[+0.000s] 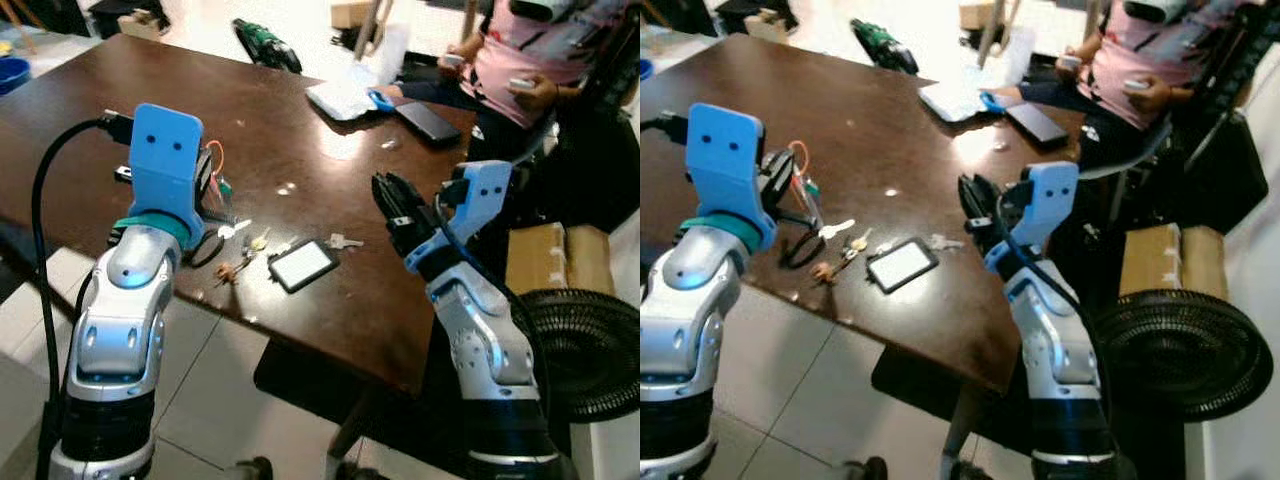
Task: Hang keys on a hook
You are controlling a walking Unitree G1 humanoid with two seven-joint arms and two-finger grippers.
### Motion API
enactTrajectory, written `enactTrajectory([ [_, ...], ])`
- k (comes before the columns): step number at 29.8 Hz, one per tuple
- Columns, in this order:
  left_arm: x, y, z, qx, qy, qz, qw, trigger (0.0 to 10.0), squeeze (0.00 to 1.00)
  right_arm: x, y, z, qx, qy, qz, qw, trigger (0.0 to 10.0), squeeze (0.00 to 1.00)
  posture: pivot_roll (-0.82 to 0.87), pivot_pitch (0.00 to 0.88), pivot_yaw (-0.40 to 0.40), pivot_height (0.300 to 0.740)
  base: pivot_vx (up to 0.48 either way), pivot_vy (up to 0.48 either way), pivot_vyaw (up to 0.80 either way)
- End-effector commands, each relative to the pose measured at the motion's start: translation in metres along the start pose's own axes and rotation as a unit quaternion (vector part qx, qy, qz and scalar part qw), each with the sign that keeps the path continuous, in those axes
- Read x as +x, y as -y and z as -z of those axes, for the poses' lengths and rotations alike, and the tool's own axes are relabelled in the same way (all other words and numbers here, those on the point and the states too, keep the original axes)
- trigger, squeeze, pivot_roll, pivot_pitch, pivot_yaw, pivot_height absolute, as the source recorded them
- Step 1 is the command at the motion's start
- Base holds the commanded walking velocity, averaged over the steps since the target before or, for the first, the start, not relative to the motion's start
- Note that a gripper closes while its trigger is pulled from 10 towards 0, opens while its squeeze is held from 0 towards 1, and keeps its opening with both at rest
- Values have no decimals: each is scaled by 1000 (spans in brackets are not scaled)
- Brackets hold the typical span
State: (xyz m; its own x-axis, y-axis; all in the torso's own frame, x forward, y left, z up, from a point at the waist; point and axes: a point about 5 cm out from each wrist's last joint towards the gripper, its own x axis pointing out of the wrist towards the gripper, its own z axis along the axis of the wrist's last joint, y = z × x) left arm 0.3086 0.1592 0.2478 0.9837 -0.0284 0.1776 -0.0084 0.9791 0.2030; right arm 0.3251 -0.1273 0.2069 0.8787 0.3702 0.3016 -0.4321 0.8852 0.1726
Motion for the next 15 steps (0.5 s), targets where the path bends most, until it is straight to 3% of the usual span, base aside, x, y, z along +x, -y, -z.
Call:
enactTrajectory([
  [1, -2, 2, 4, -1, -10, -1, 1000, 10000, 0, -1, -1, 1, 1, -2, 1, 1000, 10000, 0, 101, 0, 69, 740, -461, 0, 0],
  [15, -2, 3, 5, 0, -11, 0, 1000, 10000, 0, 0, -3, 2, -15, -4, -4, 1000, 10000, 0, 102, 0, 70, 740, -463, 0, 0],
])
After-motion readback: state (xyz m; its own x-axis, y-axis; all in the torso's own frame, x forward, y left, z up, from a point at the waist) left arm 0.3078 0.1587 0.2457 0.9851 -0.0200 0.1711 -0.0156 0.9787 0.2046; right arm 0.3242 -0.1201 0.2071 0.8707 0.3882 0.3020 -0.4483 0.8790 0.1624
